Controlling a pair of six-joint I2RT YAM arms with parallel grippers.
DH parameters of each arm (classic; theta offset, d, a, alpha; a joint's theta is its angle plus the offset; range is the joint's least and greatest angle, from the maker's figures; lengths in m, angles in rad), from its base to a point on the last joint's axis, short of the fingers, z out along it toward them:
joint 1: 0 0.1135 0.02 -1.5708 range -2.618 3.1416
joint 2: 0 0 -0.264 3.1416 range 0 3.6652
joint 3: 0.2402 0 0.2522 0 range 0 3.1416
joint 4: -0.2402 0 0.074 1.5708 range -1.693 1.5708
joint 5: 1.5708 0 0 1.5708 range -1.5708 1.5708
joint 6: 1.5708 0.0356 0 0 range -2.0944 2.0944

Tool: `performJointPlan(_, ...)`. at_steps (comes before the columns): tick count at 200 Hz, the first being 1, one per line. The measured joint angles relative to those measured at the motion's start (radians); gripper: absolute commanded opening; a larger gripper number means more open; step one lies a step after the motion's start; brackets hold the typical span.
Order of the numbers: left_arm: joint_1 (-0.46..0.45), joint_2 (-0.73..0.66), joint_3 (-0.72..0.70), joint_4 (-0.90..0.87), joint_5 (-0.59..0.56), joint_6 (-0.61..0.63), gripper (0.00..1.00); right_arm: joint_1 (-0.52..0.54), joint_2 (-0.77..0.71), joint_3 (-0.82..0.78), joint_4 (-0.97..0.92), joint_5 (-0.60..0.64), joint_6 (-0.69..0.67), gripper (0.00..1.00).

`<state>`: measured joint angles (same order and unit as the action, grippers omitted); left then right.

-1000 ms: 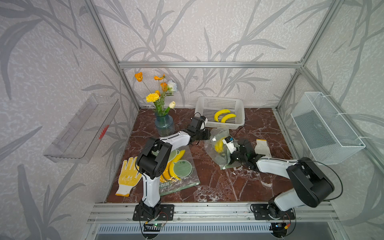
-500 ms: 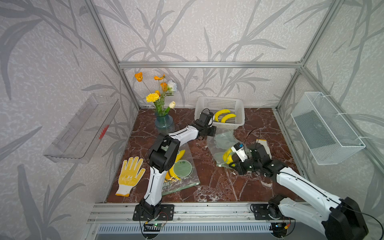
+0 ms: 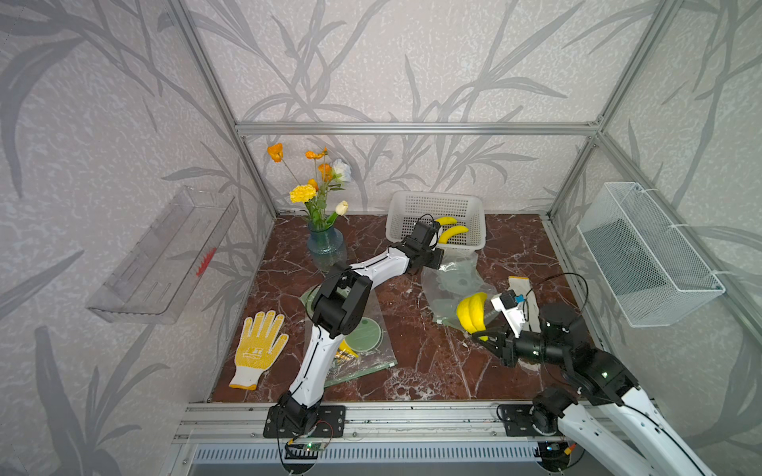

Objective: Open the zip-top bag and take out the banana
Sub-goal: Pick up the banana from the zipper food storage bag, then place the banana in the basket.

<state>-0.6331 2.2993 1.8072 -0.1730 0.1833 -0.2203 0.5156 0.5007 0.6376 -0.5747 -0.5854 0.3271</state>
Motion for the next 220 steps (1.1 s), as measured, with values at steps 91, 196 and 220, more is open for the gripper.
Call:
performJointPlan(91, -0.042, 0.023, 0.052, 0.015, -0.013, -0.02, 0.6, -0.013, 0.049, 0.068, 0.003, 0.227, -0.031, 0.0)
performJointPlan(196, -0.04, -0.402, -0.335, 0.124, -0.209, -0.008, 0.99, -0.122, 0.417, 0.249, 0.24, 0.289, -0.156, 0.01)
performJointPlan(220, -0.04, -0.533, -0.442, 0.16, -0.279, 0.01, 0.99, -0.136, 0.543, 0.333, 0.282, 0.275, -0.182, 0.01)
